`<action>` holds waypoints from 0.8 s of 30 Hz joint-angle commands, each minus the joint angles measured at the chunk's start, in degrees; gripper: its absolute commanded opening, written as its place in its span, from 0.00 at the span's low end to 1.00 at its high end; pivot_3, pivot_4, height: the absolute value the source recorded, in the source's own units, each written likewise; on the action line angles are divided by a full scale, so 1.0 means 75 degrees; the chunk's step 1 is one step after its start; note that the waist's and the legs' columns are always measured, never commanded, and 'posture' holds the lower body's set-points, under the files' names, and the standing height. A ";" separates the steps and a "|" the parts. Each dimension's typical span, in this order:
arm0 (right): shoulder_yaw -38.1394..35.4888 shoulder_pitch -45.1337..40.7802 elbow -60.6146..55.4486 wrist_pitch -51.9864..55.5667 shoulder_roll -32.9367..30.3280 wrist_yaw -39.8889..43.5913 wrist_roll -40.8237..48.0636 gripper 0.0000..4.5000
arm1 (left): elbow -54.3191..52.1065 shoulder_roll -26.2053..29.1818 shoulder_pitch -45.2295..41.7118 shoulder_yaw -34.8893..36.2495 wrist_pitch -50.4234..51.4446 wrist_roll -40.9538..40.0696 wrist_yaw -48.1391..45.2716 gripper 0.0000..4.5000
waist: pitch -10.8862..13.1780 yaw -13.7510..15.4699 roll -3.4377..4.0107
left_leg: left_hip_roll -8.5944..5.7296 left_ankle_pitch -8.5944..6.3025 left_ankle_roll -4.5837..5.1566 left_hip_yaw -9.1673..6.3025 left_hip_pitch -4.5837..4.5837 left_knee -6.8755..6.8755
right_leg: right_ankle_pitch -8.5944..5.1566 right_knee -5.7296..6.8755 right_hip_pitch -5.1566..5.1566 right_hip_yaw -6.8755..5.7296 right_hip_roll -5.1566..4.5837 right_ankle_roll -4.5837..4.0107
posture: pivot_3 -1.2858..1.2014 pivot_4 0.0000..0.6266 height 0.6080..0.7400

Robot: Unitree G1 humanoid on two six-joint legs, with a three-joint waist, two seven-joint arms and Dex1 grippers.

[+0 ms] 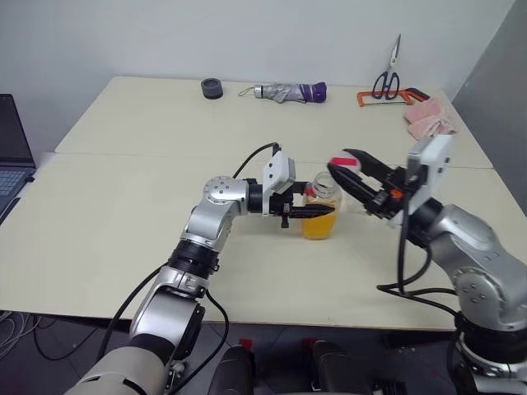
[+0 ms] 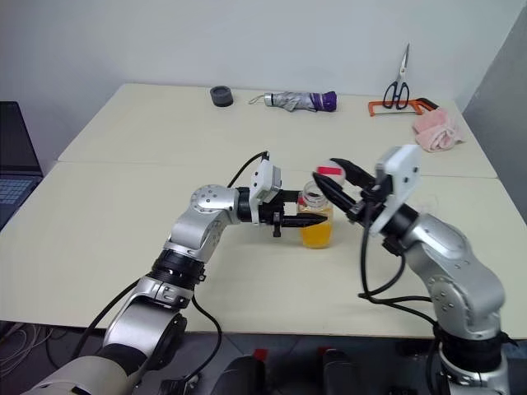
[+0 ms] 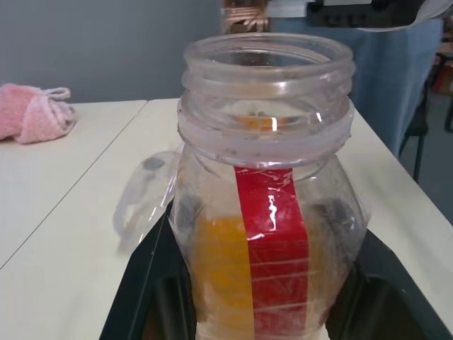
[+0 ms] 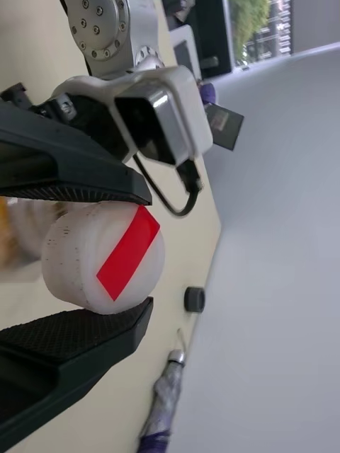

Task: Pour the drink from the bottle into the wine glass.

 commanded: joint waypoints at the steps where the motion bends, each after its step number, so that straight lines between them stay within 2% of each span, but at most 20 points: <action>1: -0.0551 0.0948 -0.0418 -0.0053 -0.0204 -0.0102 -0.0018 0.39 | -0.0395 -0.0037 -0.0089 0.0118 -0.0007 -0.0177 0.0010 0.38 | 0.0000 -0.0015 0.0000 | 0.0000 0.0000 0.0000 0.0002 0.0001 0.0001 | 0.0000 0.0001 0.0000 0.0002 -0.0001 0.0000 | 0.52 0.24 1.00; 5: -0.0305 0.2143 0.0212 -0.0726 -0.0390 -0.0316 -0.1506 0.39 | -0.0435 0.0025 -0.0064 0.0136 0.0029 -0.0206 0.0009 0.38 | -0.0001 -0.0043 0.0001 | -0.0002 0.0000 0.0000 0.0009 0.0007 0.0004 | -0.0001 0.0006 0.0001 0.0006 0.0001 0.0002 | 0.52 0.24 1.00; 11: 0.0225 0.2619 0.1870 -0.1910 -0.0055 -0.0619 -0.3060 0.39 | -0.0428 0.0054 -0.0079 0.0155 0.0039 -0.0208 0.0045 0.38 | -0.0004 -0.0099 0.0006 | 0.0009 0.0001 0.0000 0.0025 0.0029 0.0006 | -0.0002 0.0032 0.0001 0.0025 0.0023 0.0002 | 0.52 0.24 1.00; 19: 0.0237 0.2810 0.2409 -0.2181 0.0212 -0.0334 -0.3128 0.98 | -0.0660 0.0197 0.0084 0.0259 0.0120 -0.0249 0.0220 0.38 | -0.0005 -0.0087 0.0010 | 0.0011 0.0001 0.0000 0.0027 0.0028 0.0007 | -0.0004 0.0040 -0.0001 0.0029 0.0023 -0.0001 | 0.52 0.24 1.00; 24: 0.0105 0.2995 0.2082 -0.2086 -0.0068 0.0067 -0.2977 1.00 | -0.0797 0.0306 0.0183 0.0394 0.0239 -0.0308 0.0447 0.38 | -0.0005 -0.0084 0.0010 | 0.0010 0.0001 0.0000 0.0025 0.0028 0.0008 | -0.0004 0.0040 -0.0001 0.0027 0.0023 -0.0001 | 0.52 0.24 1.00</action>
